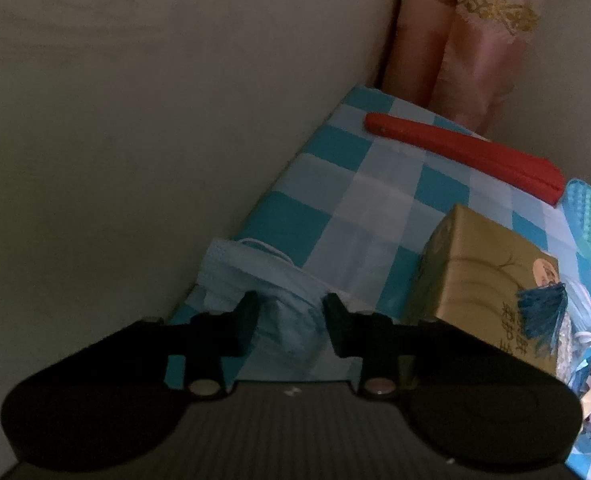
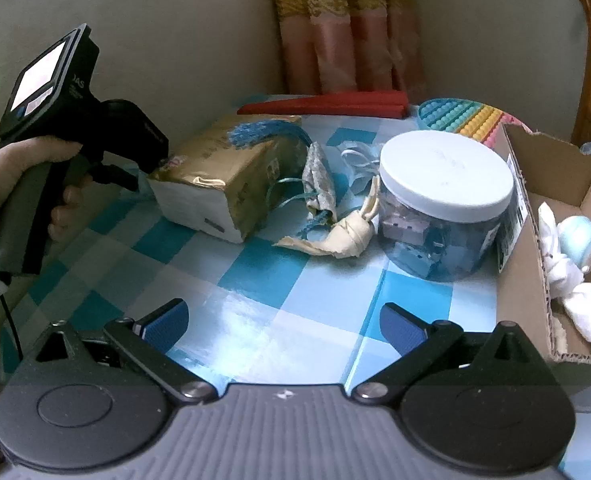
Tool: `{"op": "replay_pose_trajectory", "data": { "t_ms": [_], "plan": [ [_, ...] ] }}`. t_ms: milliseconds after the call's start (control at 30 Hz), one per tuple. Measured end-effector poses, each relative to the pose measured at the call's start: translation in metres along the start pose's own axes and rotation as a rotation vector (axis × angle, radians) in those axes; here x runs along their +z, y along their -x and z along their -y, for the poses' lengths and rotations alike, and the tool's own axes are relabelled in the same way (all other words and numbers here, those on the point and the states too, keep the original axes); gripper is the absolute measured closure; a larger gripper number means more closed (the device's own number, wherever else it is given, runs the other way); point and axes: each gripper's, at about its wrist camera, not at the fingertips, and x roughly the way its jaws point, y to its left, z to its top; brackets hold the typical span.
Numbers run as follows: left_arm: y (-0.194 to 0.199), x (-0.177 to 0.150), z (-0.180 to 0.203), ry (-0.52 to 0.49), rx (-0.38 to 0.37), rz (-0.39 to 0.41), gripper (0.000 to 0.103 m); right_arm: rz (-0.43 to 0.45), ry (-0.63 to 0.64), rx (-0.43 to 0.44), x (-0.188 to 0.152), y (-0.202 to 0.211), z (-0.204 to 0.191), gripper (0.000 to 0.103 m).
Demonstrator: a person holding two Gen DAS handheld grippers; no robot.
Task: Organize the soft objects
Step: 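Lower the left gripper onto the light blue face mask and close, then grasp the cream knotted cloth with the right gripper while the left gripper holds the mask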
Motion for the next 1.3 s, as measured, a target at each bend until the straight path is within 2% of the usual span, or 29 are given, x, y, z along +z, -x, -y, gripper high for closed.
{"op": "replay_pose_trajectory", "data": {
  "t_ms": [67, 267, 333, 600, 867, 967, 1033, 1067, 1133, 1300],
  "plan": [
    [0.003, 0.000, -0.002, 0.001, -0.002, 0.012, 0.074, 0.002, 0.002, -0.005, 0.001, -0.001, -0.002, 0.000],
    [0.014, 0.000, -0.005, -0.005, -0.011, 0.042, 0.074, -0.001, 0.010, -0.056, 0.005, -0.013, -0.005, 0.005],
    [0.016, -0.001, -0.005, -0.016, -0.009, 0.050, 0.074, -0.008, 0.007, -0.073, 0.008, -0.020, -0.004, 0.013],
    [0.018, -0.002, -0.008, -0.027, -0.025, 0.053, 0.074, 0.003, -0.020, -0.146, 0.021, -0.042, -0.001, 0.033],
    [0.015, -0.002, -0.008, -0.034, -0.036, 0.052, 0.074, 0.012, -0.028, -0.178, 0.030, -0.056, 0.004, 0.036],
    [0.014, -0.003, -0.009, -0.036, -0.037, 0.051, 0.074, 0.004, -0.026, -0.186, 0.032, -0.063, 0.004, 0.045],
    [0.014, -0.003, -0.009, -0.037, -0.037, 0.048, 0.074, 0.006, -0.019, -0.203, 0.032, -0.064, 0.004, 0.057],
    [0.014, -0.003, -0.009, -0.038, -0.037, 0.049, 0.074, 0.006, -0.018, -0.204, 0.031, -0.064, 0.004, 0.060],
    [0.013, -0.003, -0.008, -0.038, -0.037, 0.049, 0.074, 0.008, -0.026, -0.198, 0.030, -0.062, 0.006, 0.075],
    [0.016, -0.005, -0.008, -0.044, -0.040, 0.055, 0.074, 0.004, -0.041, -0.187, 0.027, -0.052, 0.009, 0.077]
  ]
}}
